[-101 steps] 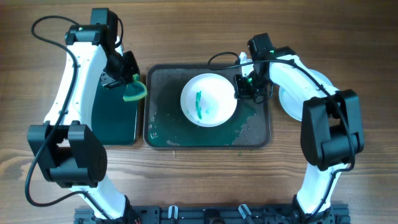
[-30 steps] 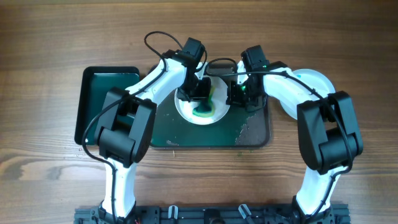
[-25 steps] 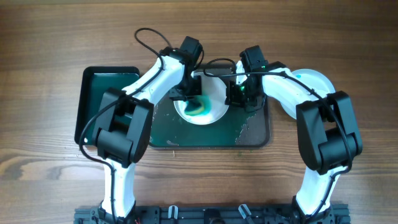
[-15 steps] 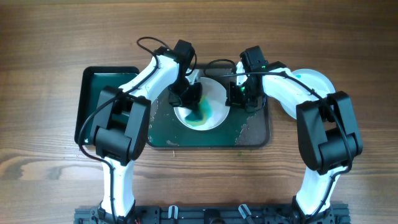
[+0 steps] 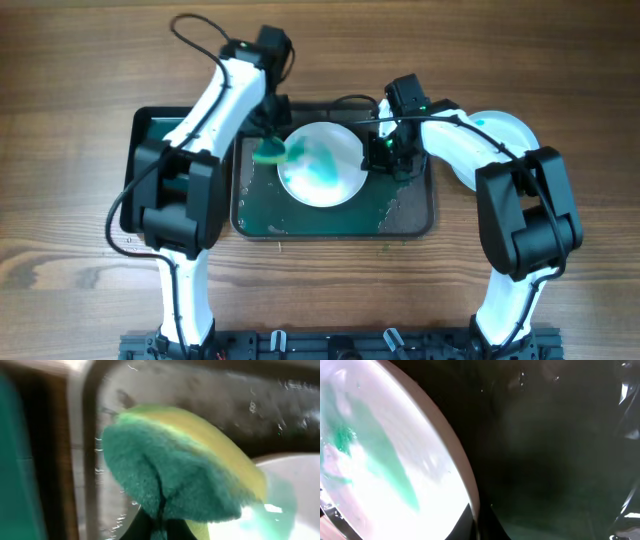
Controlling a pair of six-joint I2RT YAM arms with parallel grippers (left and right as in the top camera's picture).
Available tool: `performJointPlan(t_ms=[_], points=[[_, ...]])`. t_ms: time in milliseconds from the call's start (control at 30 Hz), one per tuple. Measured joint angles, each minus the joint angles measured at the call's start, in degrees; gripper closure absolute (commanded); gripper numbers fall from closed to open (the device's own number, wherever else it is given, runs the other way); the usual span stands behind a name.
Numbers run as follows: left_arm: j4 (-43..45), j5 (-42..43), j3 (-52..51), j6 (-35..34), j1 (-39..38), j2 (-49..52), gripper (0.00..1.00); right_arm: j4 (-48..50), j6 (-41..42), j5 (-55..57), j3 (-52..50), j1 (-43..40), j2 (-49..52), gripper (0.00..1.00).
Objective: Clean dirty plates on tray and stack at the side
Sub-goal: 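Scrub the last plate with the sponge in the left gripper, then lift the last plate with the right gripper and stack it on the pile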
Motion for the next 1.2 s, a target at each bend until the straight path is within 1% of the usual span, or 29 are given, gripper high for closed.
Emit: performJointPlan(t_ms=[67,133,200,267,300,433,467,600,733,767,800,900,1000,1200], points=[[-4.0,-2.0,0.5,-0.3,1.0,-2.1,0.96,0.0,0.0,0.0,0.0,0.0,0.0,0.96],[-9.1,-2.7,0.7,-0.4,2.0,-6.7,0.96,0.0,0.0,0.4,0.0,0.0,0.0,0.96],[-13.2,-2.7,0.7,-0.4,4.5,-10.3,0.96,-0.6,-0.2,3.6,-0.3,0.5,-1.3,0.96],[-14.5,-3.5,1.0,-0.2,11.3,-12.8,0.96,-1.5,-0.7,12.7,-0.8,3.5,-7.5,0.96],[-14.4,-3.5,1.0,0.1,13.4,-12.7,0.96,-1.9,-0.7,17.9,-0.8,5.4,-10.2,0.96],[-12.8,-3.6,1.0,0.7,17.9,-12.7,0.96,-2.8,-1.1,36.8,-0.8,14.8,-18.8,0.96],[-12.5,-3.6,1.0,0.7,18.5,-12.7,0.96,-3.9,-1.0,43.2,-0.8,17.9,-20.2,0.96],[-12.4,-3.5,1.0,0.9,18.4,-12.7,0.96,-6.3,-1.0,63.0,-0.8,25.1,-21.2,0.96],[-12.4,-3.5,1.0,0.9,18.4,-12.7,0.96,-6.4,-1.1,79.9,-0.8,31.5,-22.3,0.96],[-12.3,-3.5,1.0,0.9,18.4,-12.7,0.96,-6.4,-1.4,82.3,-0.8,32.5,-22.4,0.96],[-12.3,-3.5,1.0,0.9,18.4,-12.7,0.96,-6.4,-2.5,89.2,-0.8,34.5,-22.4,0.96],[-11.4,-2.2,1.0,0.9,18.4,-12.7,0.96,-5.6,-5.7,99.6,-0.8,37.4,-22.5,0.96],[-11.3,-2.0,1.0,0.9,18.4,-12.7,0.96,-3.1,-8.7,105.2,-0.8,38.4,-22.5,0.96],[-11.3,-2.0,1.0,0.9,18.4,-12.7,0.96,-1.8,-10.9,108.7,-0.8,38.4,-22.5,0.95]])
